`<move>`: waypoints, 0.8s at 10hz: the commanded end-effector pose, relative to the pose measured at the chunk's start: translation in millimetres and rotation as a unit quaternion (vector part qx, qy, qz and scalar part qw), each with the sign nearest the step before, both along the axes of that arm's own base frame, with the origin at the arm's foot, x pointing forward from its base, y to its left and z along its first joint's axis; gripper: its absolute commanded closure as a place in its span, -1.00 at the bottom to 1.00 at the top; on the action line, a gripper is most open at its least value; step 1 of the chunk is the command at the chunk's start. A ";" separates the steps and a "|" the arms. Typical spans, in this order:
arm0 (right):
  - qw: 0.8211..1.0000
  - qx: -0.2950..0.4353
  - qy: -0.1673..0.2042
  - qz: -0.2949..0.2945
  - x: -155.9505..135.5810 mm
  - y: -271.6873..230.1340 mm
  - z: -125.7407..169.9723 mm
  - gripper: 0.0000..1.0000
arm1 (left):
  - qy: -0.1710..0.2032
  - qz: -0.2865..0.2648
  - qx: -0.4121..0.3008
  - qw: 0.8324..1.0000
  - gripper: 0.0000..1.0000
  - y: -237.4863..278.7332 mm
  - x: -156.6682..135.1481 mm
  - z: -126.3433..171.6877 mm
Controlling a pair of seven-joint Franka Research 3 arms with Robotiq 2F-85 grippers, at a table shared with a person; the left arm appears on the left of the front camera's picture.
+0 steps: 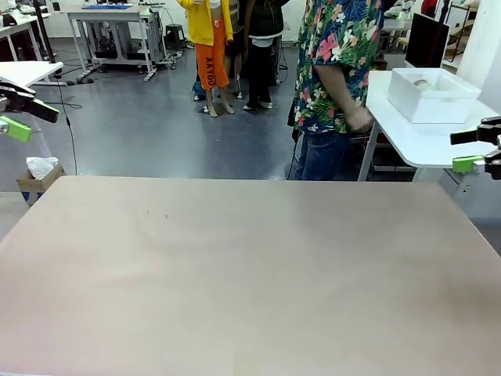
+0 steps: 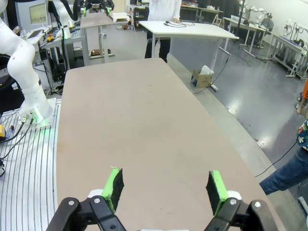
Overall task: Stack the cups and store them in the basket.
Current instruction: Place the stack of Reusable plastic cups into the Pantry Basket.
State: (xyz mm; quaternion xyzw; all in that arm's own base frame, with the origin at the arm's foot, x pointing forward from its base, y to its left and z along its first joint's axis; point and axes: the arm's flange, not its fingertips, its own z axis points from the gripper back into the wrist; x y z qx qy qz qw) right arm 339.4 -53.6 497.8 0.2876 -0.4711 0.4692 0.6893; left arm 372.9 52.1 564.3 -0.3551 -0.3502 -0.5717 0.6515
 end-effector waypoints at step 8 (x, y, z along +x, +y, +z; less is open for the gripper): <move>1.000 0.005 -0.009 -0.003 3.0 0.5 1.5 -0.84 | 0.004 0.001 -0.006 1.000 -1.00 -1.8 -0.8 2.5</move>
